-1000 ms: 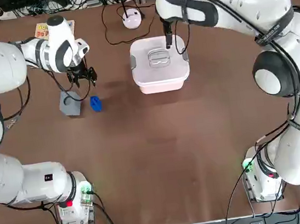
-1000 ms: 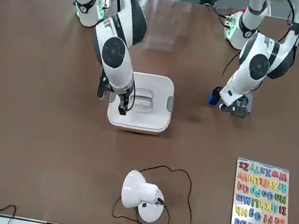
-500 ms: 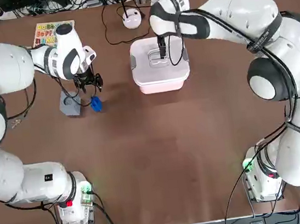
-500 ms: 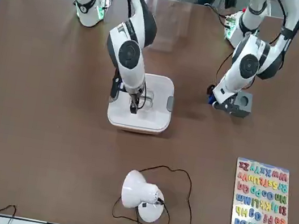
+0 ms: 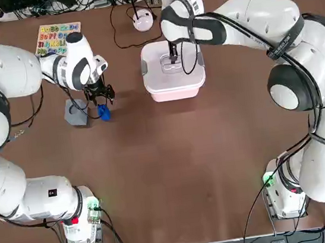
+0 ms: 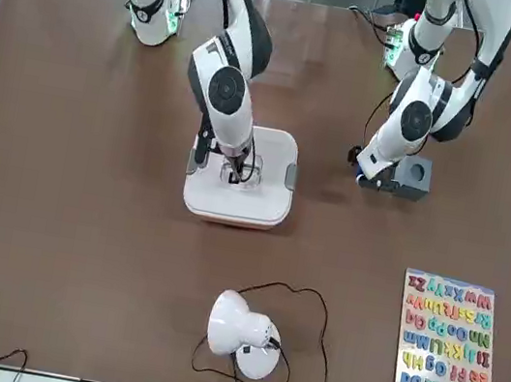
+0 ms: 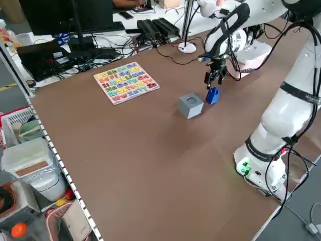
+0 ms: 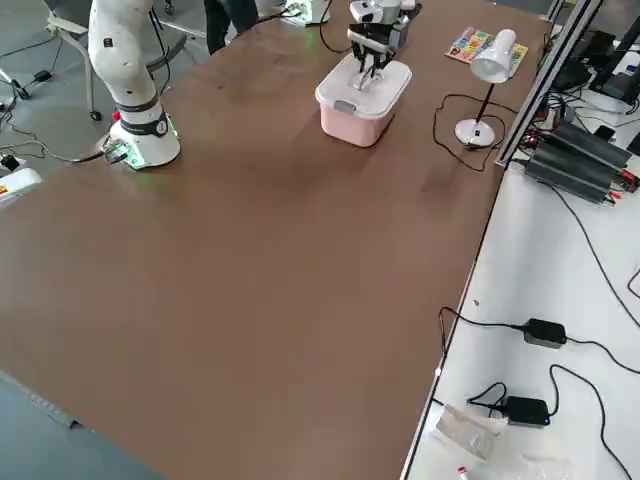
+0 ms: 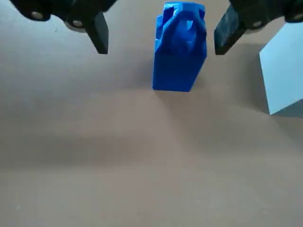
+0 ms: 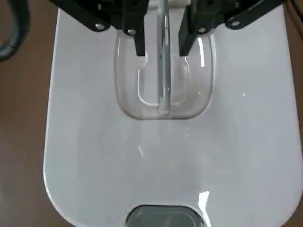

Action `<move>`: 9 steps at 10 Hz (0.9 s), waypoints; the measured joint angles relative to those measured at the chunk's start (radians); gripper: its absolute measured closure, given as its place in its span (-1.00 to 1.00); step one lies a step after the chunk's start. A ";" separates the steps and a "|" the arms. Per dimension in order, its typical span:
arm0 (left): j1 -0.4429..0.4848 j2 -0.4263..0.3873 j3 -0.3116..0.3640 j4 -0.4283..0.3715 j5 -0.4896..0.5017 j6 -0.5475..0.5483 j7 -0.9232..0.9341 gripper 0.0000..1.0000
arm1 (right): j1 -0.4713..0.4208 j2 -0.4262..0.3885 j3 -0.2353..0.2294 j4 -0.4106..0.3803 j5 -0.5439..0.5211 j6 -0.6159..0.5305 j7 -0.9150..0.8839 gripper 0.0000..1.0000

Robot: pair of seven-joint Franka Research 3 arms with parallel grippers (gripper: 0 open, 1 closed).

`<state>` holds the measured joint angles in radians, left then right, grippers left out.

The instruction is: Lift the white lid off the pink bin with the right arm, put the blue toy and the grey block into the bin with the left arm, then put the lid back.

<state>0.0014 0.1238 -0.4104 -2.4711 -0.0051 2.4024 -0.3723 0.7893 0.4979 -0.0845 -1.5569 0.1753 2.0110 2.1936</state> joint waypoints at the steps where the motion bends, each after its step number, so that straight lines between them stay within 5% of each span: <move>1: 0.000 0.010 0.000 -0.001 0.022 0.000 -0.031 -0.95 | 0.009 0.000 0.000 -0.002 0.000 0.001 0.000 0.77; 6: 0.001 0.071 0.000 -0.002 0.111 0.000 -0.111 -0.85 | 0.015 0.000 -0.010 -0.002 0.000 0.008 0.001 0.86; 7: 0.001 0.079 0.000 -0.002 0.112 0.000 -0.118 -0.72 | 0.015 0.000 -0.011 0.000 0.001 0.004 0.001 0.86; 9: 0.005 0.081 0.000 0.000 0.112 -0.002 -0.121 -0.07 | 0.014 -0.005 -0.014 0.010 0.002 -0.012 0.002 0.86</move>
<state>0.0061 0.2049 -0.4105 -2.4713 0.1070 2.4000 -0.4929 0.8030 0.4933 -0.0986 -1.5470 0.1773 1.9992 2.1953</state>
